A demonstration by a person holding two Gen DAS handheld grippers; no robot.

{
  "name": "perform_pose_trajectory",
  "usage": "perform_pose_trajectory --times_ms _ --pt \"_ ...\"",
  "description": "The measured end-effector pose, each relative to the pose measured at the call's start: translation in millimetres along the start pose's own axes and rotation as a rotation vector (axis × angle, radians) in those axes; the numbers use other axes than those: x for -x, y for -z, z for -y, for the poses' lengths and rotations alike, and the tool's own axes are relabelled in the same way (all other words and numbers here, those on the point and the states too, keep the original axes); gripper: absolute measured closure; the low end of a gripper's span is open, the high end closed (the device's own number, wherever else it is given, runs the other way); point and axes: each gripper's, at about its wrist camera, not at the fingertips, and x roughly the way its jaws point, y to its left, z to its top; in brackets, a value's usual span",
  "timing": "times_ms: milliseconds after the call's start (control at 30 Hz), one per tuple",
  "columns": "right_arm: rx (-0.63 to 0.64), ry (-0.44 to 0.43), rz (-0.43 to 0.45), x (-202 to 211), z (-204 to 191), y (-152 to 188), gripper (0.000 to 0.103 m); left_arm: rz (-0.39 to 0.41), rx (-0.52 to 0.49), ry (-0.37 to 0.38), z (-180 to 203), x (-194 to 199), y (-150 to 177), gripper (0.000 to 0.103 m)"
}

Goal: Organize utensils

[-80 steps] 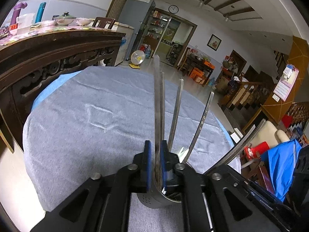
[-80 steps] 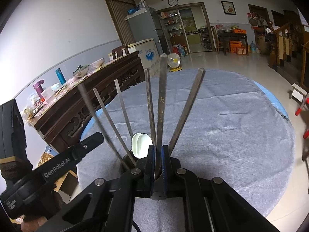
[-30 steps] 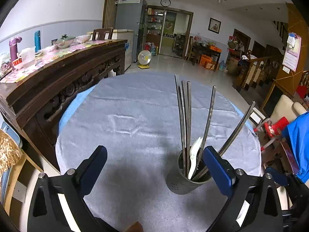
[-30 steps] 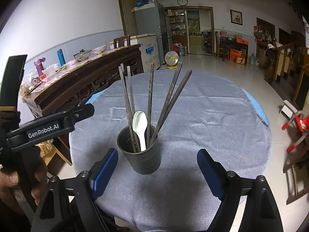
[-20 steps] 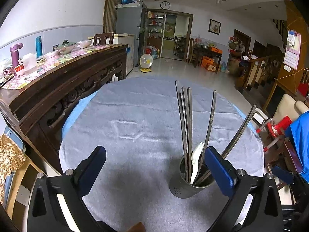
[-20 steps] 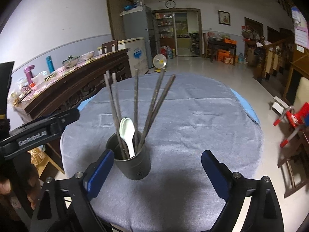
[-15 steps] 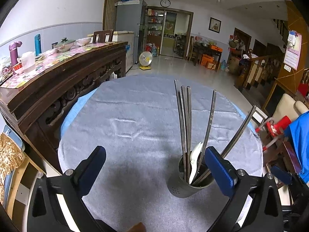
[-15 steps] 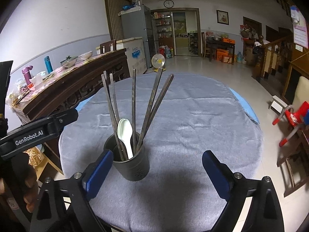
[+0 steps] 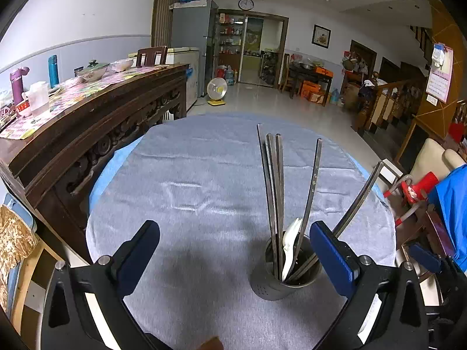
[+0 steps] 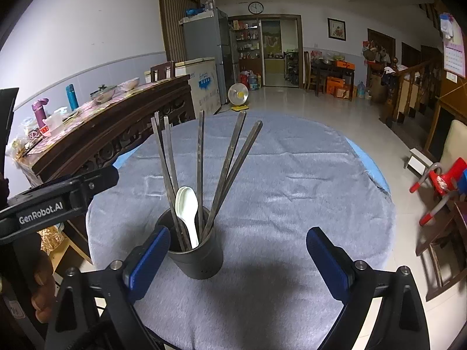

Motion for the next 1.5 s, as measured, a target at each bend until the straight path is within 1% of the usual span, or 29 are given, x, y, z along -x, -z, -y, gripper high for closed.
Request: perform_pose_trajectory --times_ms 267,500,633,800,1100,1500 --pt "0.011 0.007 -0.001 -1.2 -3.5 -4.3 0.006 -0.033 -0.021 0.004 5.0 -1.4 -3.2 0.001" --pt "0.018 0.01 -0.002 -2.1 -4.4 -6.3 0.006 -0.05 -0.009 -0.008 3.2 -3.2 -4.0 0.001" --pt "0.022 0.012 0.001 -3.0 -5.1 -7.8 0.006 -0.051 0.007 -0.023 0.4 -5.2 -4.4 0.001" --pt "0.025 0.014 0.001 -3.8 -4.8 -8.7 0.006 -0.05 -0.013 -0.03 2.9 -6.0 -4.8 0.001" --pt "0.058 -0.006 0.005 -4.0 -10.7 -8.0 0.006 -0.063 -0.026 -0.023 5.5 -6.8 -5.6 0.001" --pt "0.069 -0.007 0.001 -7.2 -12.1 -9.1 0.006 -0.069 -0.04 -0.015 8.1 -10.7 -8.0 0.001"
